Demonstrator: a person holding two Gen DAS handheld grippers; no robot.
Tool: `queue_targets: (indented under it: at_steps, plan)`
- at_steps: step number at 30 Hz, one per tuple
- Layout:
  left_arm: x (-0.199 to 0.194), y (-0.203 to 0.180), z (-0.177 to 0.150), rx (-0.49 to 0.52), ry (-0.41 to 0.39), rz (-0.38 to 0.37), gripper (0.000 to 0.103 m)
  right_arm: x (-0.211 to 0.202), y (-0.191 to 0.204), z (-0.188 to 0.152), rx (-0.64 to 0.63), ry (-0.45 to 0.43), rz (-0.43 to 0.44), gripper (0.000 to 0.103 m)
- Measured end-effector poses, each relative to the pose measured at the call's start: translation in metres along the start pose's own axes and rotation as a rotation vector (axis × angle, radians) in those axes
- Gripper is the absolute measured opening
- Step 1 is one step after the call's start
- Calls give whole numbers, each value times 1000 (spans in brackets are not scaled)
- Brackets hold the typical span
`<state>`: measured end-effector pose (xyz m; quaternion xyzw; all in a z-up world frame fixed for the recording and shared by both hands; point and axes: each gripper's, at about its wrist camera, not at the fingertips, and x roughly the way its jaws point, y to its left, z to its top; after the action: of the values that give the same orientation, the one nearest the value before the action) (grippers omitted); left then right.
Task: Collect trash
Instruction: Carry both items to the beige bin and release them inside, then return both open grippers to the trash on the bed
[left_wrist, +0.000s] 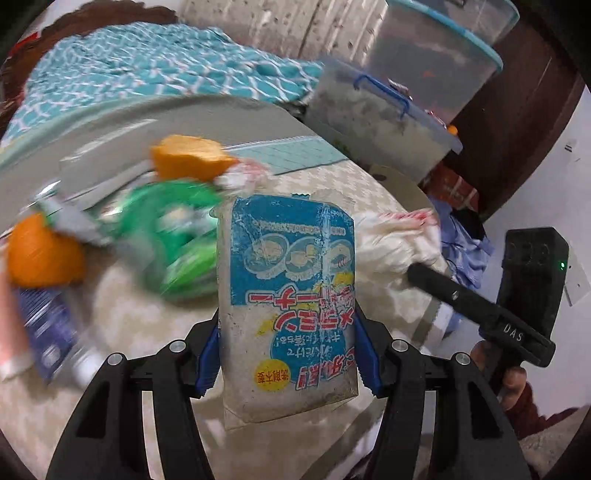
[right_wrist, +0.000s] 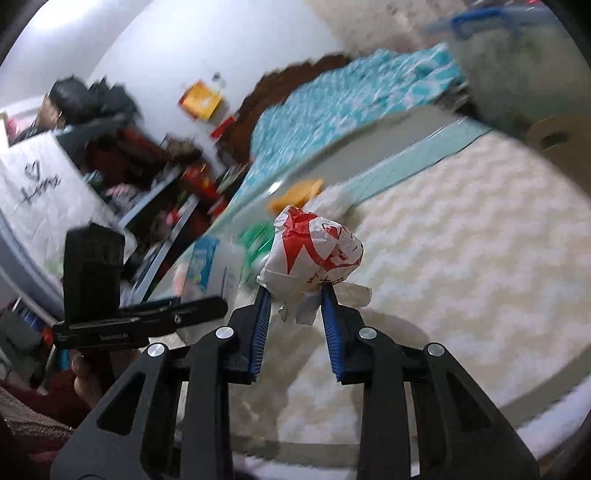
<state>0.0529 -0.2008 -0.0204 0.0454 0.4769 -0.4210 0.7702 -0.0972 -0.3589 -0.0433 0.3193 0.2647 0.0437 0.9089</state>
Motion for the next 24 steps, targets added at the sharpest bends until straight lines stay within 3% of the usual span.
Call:
queue_targets:
  at_steps: [8,13,16,18,20,22,24]
  plan:
    - [97,-81,77,143,102,-75,57,-54,-107,44,149,-155,-223,31]
    - [166,-148,134,225,141,-156,62,-79,-170,65,215,-181,-327,31]
    - [202,-187,159,284,148,-181,72,-81,-200,79,240,-197,-393,39]
    - [225,-208,170,329,147,-169,80,-81,-219,84,271,-203,-414,63]
    - [245,-219,178,340,143,-111,84,-79,-227,87,294,-211,-436,75]
    - [255,-217,185,306,153,-71,84,-81,-229,92,302,-230,-442,75]
    - [243,-207,186,256,128,-87,83,-92,-220,90,292,-298,-435,73]
